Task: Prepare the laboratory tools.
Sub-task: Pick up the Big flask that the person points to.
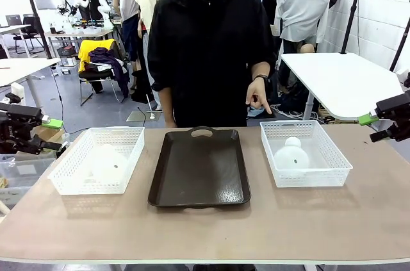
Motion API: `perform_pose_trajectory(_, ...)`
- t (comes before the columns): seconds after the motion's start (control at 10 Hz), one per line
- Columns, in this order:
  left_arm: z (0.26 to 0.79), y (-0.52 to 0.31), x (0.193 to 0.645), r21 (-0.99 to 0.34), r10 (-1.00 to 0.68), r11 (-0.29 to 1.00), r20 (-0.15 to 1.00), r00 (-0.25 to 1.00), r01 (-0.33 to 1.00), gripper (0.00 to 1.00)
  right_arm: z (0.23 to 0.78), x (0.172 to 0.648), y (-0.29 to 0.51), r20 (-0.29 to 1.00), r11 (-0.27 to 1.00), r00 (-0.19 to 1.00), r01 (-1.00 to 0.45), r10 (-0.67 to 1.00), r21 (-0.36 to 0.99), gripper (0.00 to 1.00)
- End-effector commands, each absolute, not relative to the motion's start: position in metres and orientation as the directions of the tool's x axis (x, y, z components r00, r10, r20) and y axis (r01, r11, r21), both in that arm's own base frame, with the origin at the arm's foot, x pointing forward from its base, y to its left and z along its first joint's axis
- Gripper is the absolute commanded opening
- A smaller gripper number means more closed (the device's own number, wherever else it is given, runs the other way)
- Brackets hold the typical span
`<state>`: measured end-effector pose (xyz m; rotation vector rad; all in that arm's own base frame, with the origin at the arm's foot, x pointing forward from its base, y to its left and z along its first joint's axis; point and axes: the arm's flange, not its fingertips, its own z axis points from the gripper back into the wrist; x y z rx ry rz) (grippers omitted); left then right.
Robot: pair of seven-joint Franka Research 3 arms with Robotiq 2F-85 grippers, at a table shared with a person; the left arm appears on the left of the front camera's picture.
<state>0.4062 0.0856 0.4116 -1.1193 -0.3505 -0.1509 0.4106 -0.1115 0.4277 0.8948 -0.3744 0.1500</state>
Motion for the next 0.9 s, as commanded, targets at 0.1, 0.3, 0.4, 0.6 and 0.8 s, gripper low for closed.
perform_pose_trajectory(0.1,0.412,0.087,0.406,-0.853,0.059,0.432,0.351,0.935,0.293,1.00,0.426,0.410,-0.111,0.377,0.616,0.926,-0.281,-0.027,0.736,1.00)
perform_pose_trajectory(0.3,0.412,0.087,0.406,-0.853,0.059,0.432,0.351,0.935,0.293,1.00,0.454,0.399,-0.087,0.406,0.668,0.913,-0.283,-0.031,0.688,1.00)
perform_pose_trajectory(0.4,0.412,0.087,0.406,-0.853,0.059,0.432,0.351,0.935,0.293,1.00,0.471,0.392,-0.062,0.386,0.697,0.921,-0.252,-0.040,0.671,1.00)
perform_pose_trajectory(0.6,0.412,0.087,0.406,-0.853,0.059,0.432,0.351,0.935,0.293,1.00,0.488,0.394,-0.020,0.325,0.800,0.938,-0.103,-0.120,0.591,1.00)
perform_pose_trajectory(0.8,0.412,0.087,0.406,-0.853,0.059,0.432,0.351,0.935,0.293,1.00,0.493,0.406,0.018,0.295,0.901,0.942,0.015,-0.157,0.433,1.00)
